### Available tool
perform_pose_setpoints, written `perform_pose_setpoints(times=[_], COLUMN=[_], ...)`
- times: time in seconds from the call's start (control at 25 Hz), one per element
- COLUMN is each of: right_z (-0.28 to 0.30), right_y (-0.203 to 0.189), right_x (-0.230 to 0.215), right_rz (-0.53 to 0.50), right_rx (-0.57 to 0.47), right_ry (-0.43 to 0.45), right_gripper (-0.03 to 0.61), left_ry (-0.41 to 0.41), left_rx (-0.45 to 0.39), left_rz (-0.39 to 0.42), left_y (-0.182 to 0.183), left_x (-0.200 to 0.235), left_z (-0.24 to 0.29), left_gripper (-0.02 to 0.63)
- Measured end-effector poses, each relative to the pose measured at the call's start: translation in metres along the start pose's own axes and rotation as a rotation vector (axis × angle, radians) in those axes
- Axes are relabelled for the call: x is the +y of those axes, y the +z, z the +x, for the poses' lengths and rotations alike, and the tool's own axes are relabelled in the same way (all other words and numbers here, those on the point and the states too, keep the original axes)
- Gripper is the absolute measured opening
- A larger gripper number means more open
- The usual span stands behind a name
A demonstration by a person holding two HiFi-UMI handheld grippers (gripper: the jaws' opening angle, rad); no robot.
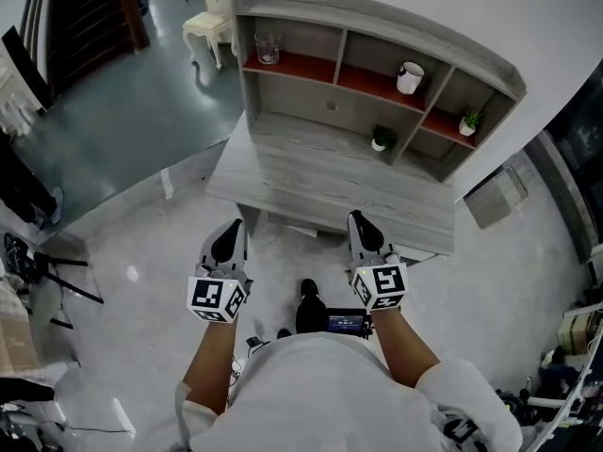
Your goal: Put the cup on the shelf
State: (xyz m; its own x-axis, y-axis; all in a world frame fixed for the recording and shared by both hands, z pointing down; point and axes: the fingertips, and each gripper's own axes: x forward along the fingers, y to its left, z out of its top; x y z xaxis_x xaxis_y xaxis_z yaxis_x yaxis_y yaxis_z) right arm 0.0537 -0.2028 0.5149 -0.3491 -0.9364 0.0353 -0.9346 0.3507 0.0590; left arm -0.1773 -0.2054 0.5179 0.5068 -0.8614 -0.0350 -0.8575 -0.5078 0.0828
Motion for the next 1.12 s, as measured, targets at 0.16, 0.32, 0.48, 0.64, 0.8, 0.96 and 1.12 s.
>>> perform_pose_setpoints(times=[0.16, 0.32, 0.48, 0.64, 0.8, 0.96, 1.12], right_z=[-0.026, -0.050, -0.064, -0.079, -0.104, -0.132, -0.146], right_y=[-0.004, 0.012, 0.017, 0.016, 0.019, 0.025, 0.015], right_x=[0.022, 0.028, 0.030, 0.025, 0.009, -0.012, -0.026], right_rz=[0.010, 0.006, 0.015, 0.028, 0.050, 0.013, 0.025], right_rx=[0.006, -0.071, -0.087, -0.094, -0.110, -0.151, -0.142], right_ry=[0.013, -0.004, 0.019, 0.047, 0.076, 0.094, 0.106], right_gripper=[0.040, 0.040, 0.040, 0.040, 0.040, 0.040, 0.038], left_ry=[0.029, 0.045, 0.058, 0.074, 0.085, 0.100, 0.111], left_rx=[0.007, 0.007, 0.013, 0.011, 0.020, 0.027, 0.026], left_rz=[-0.010, -0.031, 0.007, 0.045, 0.049, 0.052, 0.088], left_y=[-0.007, -0.012, -0.010, -0.002, 0.005, 0.005, 0.001], left_x=[-0.001, -0.008, -0.021, -0.042, -0.069, -0.096, -0.123], left_z=[-0.037, -0.060, -0.075, -0.079, -0.081, -0.083, -0.085], left_gripper=[0.006, 0.006, 0.006, 0.006, 0.006, 0.006, 0.006])
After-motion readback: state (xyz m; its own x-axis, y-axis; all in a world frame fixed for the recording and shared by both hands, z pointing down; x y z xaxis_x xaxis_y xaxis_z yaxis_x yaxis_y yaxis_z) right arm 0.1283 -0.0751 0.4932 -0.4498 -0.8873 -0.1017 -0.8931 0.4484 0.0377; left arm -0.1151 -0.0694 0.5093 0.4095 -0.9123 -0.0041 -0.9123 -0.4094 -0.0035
